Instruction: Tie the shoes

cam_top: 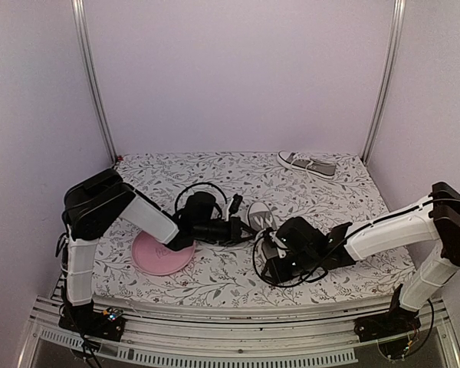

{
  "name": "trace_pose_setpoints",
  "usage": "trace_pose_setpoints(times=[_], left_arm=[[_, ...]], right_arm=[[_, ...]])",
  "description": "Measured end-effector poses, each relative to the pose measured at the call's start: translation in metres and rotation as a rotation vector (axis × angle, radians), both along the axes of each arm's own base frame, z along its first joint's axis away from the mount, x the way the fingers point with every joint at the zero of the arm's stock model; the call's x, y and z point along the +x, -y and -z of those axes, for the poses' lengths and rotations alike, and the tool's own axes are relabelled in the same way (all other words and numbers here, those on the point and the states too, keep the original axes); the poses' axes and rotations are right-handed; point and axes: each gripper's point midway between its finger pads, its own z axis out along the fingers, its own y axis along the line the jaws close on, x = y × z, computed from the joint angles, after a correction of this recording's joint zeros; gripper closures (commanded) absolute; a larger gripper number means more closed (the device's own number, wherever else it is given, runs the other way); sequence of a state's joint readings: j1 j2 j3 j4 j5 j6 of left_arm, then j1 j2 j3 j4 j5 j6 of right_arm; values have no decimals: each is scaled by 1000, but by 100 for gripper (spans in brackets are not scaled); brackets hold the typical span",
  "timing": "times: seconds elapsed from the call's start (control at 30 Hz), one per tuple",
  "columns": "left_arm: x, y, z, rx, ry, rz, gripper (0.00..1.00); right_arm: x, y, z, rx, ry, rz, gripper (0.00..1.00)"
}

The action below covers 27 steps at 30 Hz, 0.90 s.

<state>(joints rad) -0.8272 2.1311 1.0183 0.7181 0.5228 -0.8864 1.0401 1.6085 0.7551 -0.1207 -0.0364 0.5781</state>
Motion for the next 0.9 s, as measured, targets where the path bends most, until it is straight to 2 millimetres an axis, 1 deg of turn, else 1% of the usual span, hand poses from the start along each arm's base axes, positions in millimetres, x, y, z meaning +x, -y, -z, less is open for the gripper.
trace_pose_setpoints(times=[0.1, 0.23, 0.33, 0.4, 0.47, 0.53, 0.63, 0.7, 0.77, 0.83, 0.9], left_arm=[[-1, 2, -2, -7, -3, -7, 100], [-3, 6, -6, -25, -4, -8, 100], [-3, 9, -8, -37, -9, -13, 100], [-2, 10, -7, -42, -16, -24, 100], [0, 10, -5, -44, -25, -36, 100], [0, 10, -3, -46, -35, -43, 100], [1, 10, 1, -48, -50, -52, 100], [2, 10, 3, -48, -57, -58, 100], [2, 9, 3, -49, -60, -63, 100], [3, 9, 3, -50, -60, -68, 100], [4, 9, 3, -52, -59, -71, 100]], right_arm=[[13, 11, -2, 3, 3, 55, 63], [41, 43, 3, -43, 16, 165, 62], [52, 53, 0, -54, 38, 195, 62], [53, 52, -4, -43, 46, 190, 61], [52, 47, -9, -15, 49, 176, 61], [49, 39, -17, 16, 62, 159, 61], [43, 26, -23, 47, 79, 137, 59], [41, 21, -23, 54, 91, 142, 57], [42, 17, -22, 54, 109, 168, 53], [47, 19, -17, 38, 130, 205, 48], [51, 20, -13, 27, 145, 231, 45]])
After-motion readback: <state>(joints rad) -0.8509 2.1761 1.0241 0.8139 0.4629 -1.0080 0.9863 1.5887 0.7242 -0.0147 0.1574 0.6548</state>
